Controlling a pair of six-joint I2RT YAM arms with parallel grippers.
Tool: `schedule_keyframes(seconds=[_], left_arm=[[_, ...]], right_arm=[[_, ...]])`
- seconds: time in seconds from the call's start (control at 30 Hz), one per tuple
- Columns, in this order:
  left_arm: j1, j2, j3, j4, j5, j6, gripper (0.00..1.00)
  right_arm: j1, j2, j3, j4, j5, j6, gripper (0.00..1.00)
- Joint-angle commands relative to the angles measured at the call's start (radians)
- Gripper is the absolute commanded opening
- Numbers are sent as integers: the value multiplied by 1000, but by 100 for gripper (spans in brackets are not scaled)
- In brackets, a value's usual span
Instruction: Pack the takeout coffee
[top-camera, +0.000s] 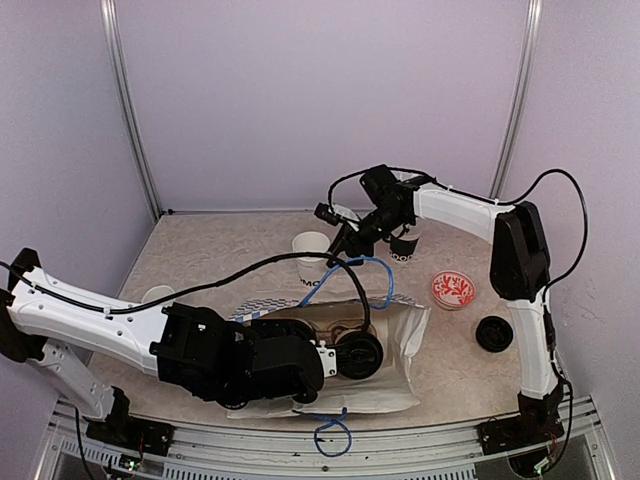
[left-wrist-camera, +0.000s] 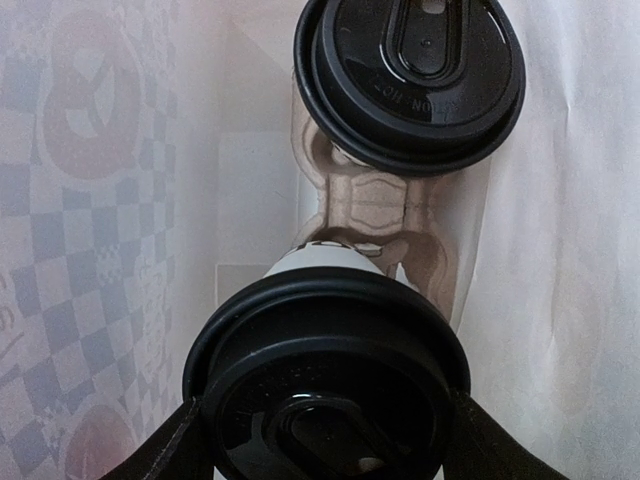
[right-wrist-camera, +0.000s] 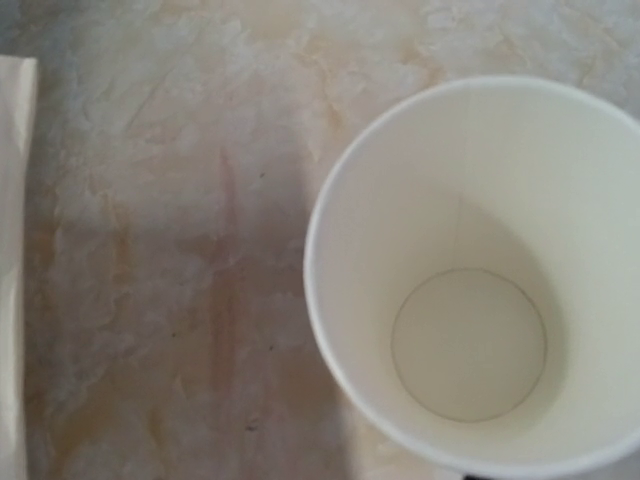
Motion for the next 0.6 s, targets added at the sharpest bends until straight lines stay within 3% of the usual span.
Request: schedule_keyframes(seconds=[0.0,0.57], left_arm=[[-5,-34,-27,9,18,26,48],[31,-26,-94,101,-10,105,47]], right_arm=[[8,44,47,-36,-24,9,60],[70,142,96,-144,-68,-41,60]])
